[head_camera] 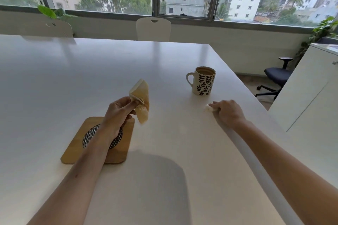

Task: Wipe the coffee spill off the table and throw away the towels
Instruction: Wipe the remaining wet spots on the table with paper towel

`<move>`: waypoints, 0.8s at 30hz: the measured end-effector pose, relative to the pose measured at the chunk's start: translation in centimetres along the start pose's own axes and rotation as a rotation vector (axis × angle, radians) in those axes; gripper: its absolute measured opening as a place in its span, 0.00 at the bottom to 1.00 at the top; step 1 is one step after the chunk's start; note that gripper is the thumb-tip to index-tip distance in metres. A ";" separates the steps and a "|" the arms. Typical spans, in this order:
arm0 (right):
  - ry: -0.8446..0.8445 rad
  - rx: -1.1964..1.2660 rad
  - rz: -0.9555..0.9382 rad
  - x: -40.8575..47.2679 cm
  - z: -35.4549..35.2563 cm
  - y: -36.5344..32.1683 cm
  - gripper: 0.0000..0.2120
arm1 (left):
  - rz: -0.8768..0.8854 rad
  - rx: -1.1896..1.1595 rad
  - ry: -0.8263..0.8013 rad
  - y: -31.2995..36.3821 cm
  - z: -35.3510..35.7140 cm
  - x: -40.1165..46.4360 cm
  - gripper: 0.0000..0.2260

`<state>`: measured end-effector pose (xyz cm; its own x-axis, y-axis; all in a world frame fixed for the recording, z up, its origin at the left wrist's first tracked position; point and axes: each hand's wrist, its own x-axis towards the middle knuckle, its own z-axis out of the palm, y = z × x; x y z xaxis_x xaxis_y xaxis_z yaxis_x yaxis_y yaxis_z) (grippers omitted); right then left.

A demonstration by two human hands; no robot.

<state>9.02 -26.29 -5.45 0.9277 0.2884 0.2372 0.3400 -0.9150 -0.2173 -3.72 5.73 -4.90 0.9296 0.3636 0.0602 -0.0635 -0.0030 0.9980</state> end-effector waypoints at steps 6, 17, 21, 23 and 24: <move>0.016 0.151 -0.272 -2.2 1.3 -6.3 0.13 | 0.007 -0.024 -0.003 0.1 -0.2 -0.2 0.03; -0.251 0.400 -0.792 -5.1 3.4 -12.7 0.15 | -0.032 -0.194 0.035 1.0 -0.1 -0.9 0.03; -0.180 0.407 -0.752 -0.7 4.1 -12.5 0.13 | -0.042 -0.176 0.026 1.0 -0.2 -0.8 0.03; -0.127 0.351 -0.702 1.8 4.5 -12.3 0.14 | -0.042 -0.170 0.024 0.9 -0.3 -0.7 0.03; -0.097 0.299 -0.671 2.9 4.5 -12.1 0.15 | -0.040 -0.170 0.023 0.9 -0.3 -0.7 0.03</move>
<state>8.34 -13.08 -6.42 0.5105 0.7948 0.3282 0.8534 -0.4216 -0.3067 -4.53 5.77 -4.07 0.9243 0.3812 0.0184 -0.0891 0.1688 0.9816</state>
